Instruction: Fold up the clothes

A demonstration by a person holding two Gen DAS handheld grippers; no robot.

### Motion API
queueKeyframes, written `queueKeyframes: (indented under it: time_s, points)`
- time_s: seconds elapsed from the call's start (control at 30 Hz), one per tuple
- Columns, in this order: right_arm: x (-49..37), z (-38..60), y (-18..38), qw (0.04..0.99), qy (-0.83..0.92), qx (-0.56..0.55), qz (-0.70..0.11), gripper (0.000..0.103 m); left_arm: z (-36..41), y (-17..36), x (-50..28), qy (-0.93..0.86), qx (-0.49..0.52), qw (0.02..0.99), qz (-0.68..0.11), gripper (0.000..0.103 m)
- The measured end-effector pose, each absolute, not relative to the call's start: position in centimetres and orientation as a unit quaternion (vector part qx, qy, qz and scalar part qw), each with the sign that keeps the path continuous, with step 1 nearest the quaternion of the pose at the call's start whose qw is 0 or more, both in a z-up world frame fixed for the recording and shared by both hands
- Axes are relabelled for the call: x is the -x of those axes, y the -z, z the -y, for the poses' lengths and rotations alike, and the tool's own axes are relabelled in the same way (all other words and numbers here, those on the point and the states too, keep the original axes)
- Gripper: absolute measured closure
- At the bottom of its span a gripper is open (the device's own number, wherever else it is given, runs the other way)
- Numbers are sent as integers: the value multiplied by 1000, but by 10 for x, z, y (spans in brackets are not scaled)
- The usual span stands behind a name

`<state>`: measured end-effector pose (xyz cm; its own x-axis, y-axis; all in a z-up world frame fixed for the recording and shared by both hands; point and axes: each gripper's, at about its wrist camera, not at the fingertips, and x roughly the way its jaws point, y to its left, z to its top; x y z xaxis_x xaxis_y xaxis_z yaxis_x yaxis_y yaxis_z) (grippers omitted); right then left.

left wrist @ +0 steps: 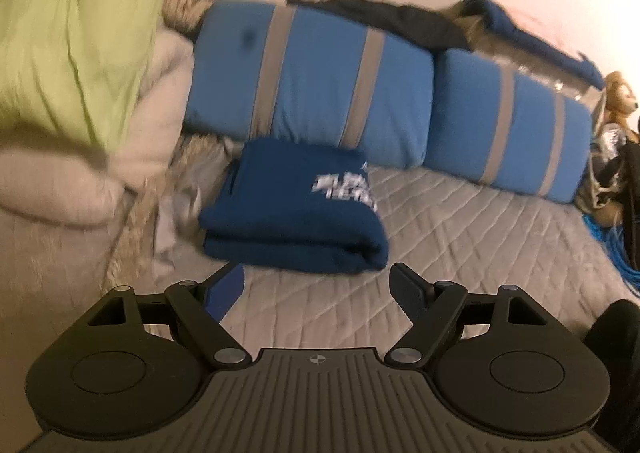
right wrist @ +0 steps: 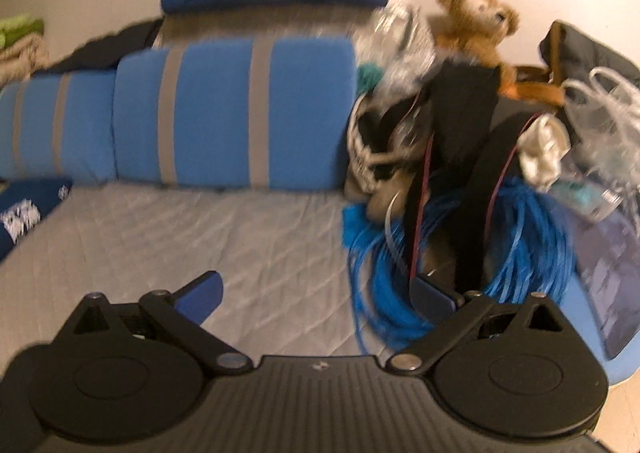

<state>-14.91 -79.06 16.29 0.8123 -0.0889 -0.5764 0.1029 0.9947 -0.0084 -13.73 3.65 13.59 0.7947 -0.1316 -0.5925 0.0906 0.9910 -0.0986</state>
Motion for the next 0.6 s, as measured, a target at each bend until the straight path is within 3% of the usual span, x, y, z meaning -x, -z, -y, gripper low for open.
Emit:
queueKeyframes:
  time_s: [0.6]
  points:
    - [110,748,-38,923,52,-41,-379,0,-30,-48,97,47,9,925,-377,23]
